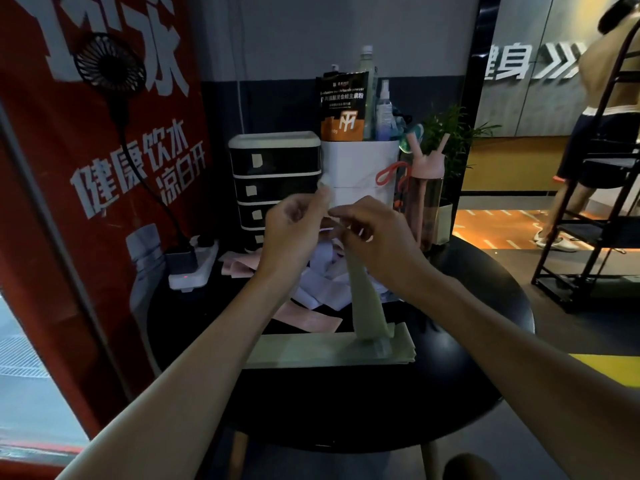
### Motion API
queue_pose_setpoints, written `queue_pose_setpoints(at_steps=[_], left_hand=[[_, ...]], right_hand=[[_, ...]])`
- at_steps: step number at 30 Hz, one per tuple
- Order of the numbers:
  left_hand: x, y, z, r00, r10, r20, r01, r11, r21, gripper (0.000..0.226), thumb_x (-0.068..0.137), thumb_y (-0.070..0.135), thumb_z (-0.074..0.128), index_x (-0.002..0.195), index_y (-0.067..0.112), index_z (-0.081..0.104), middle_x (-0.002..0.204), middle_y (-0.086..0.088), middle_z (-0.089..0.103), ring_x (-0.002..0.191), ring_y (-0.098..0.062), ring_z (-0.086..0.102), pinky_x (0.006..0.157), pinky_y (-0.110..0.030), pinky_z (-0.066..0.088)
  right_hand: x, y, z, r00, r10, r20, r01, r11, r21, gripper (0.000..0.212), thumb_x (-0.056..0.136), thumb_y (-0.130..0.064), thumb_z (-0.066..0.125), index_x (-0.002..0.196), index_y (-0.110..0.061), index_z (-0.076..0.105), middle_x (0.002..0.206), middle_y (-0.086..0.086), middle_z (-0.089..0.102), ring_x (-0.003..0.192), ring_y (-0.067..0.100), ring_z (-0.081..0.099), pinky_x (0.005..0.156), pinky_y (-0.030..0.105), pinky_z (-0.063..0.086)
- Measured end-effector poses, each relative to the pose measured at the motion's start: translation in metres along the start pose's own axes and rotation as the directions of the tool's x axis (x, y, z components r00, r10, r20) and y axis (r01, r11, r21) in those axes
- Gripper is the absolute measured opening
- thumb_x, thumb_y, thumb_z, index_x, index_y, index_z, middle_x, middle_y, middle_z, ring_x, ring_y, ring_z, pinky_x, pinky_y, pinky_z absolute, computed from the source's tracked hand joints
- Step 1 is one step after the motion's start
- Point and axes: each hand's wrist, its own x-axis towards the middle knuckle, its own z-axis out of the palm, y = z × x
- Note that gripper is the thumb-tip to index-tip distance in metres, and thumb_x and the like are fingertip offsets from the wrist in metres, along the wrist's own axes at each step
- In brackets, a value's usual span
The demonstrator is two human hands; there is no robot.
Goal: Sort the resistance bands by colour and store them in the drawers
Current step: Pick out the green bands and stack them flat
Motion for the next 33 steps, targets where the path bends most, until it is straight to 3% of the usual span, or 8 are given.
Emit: queue_pose_setpoints(at_steps=[4,10,16,22,24,27,30,33], left_hand=[[0.002,-0.003,-0.013,0.999,0.04,-0.034,-0.039,0.999,0.02,0.039,0.099,0.027,0.056,0.09,-0.011,0.06,0.095,-0.038,0.061,0.087,-0.045,0.065,0.083,-0.062,0.056],[0.003,0.002,-0.019,0.999,-0.045,-0.03,0.043,0.995,-0.087,0.032,0.106,0.015,0.045,0.097,-0.012,0.06,0.099,-0.032,0.064,0.094,-0.033,0.067,0.084,-0.045,0.06],[0.005,0.006,-0.023,0.998,-0.022,-0.06,0.022,1.0,0.002,0.033,0.105,0.019,0.048,0.096,-0.008,0.064,0.095,-0.028,0.068,0.079,-0.035,0.063,0.081,-0.063,0.056],[0.01,0.01,-0.034,0.994,0.0,-0.112,0.009,0.996,0.085,0.033,0.1,0.024,0.053,0.089,-0.004,0.067,0.083,-0.016,0.065,0.078,-0.026,0.062,0.083,-0.061,0.054],[0.011,0.01,-0.038,0.988,-0.027,-0.152,0.034,0.998,0.048,0.031,0.101,0.023,0.052,0.084,0.0,0.066,0.078,-0.013,0.063,0.074,-0.024,0.06,0.08,-0.06,0.056],[0.014,0.012,-0.044,0.972,-0.091,-0.218,0.079,0.995,-0.067,0.027,0.104,0.018,0.05,0.085,0.005,0.063,0.08,-0.013,0.062,0.071,-0.022,0.063,0.066,-0.044,0.06],[0.019,0.014,-0.053,0.959,-0.13,-0.253,0.092,0.983,-0.156,0.025,0.104,0.015,0.048,0.089,0.002,0.063,0.095,-0.023,0.063,0.085,-0.031,0.065,0.074,-0.048,0.06],[0.021,0.016,-0.06,0.95,-0.148,-0.274,0.093,0.975,-0.204,0.026,0.104,0.01,0.046,0.088,0.0,0.064,0.09,-0.022,0.074,0.081,-0.028,0.072,0.076,-0.043,0.062]], right_hand=[[-0.005,-0.002,0.004,0.997,0.003,0.071,-0.009,0.996,0.084,0.026,0.093,-0.01,0.062,0.118,-0.014,0.068,0.102,0.003,0.055,0.089,0.012,0.057,0.076,0.016,0.044],[-0.003,-0.001,0.007,0.959,0.254,0.126,-0.279,0.924,0.26,0.044,0.093,-0.014,0.064,0.132,-0.022,0.046,0.11,-0.009,0.057,0.099,0.006,0.059,0.077,0.015,0.049],[-0.004,0.0,0.011,0.934,0.325,0.146,-0.354,0.895,0.273,0.012,0.094,-0.013,0.061,0.102,-0.005,0.065,0.087,0.005,0.07,0.074,0.009,0.066,0.068,0.022,0.054],[-0.014,0.001,0.013,0.875,0.353,0.332,-0.422,0.893,0.16,0.024,0.1,-0.018,0.051,0.082,-0.003,0.056,0.056,-0.007,0.042,0.04,0.0,0.036,0.045,0.01,0.029],[-0.02,0.004,0.016,0.841,0.349,0.414,-0.448,0.878,0.168,0.013,0.097,-0.023,0.058,0.087,-0.014,0.056,0.065,-0.006,0.061,0.053,0.003,0.052,0.057,0.019,0.043],[-0.03,0.008,0.018,0.795,0.341,0.502,-0.468,0.871,0.149,0.025,0.089,-0.018,0.068,0.107,-0.004,0.057,0.095,0.026,0.068,0.088,0.042,0.065,0.081,0.048,0.054],[-0.04,0.013,0.016,0.737,0.348,0.58,-0.49,0.866,0.102,0.006,0.092,-0.013,0.065,0.097,-0.009,0.065,0.085,0.016,0.07,0.073,0.014,0.067,0.065,0.02,0.052],[-0.048,0.02,0.016,0.692,0.402,0.6,-0.512,0.859,0.015,0.023,0.096,-0.02,0.061,0.086,0.001,0.061,0.076,0.019,0.056,0.061,0.011,0.05,0.055,0.016,0.037]])
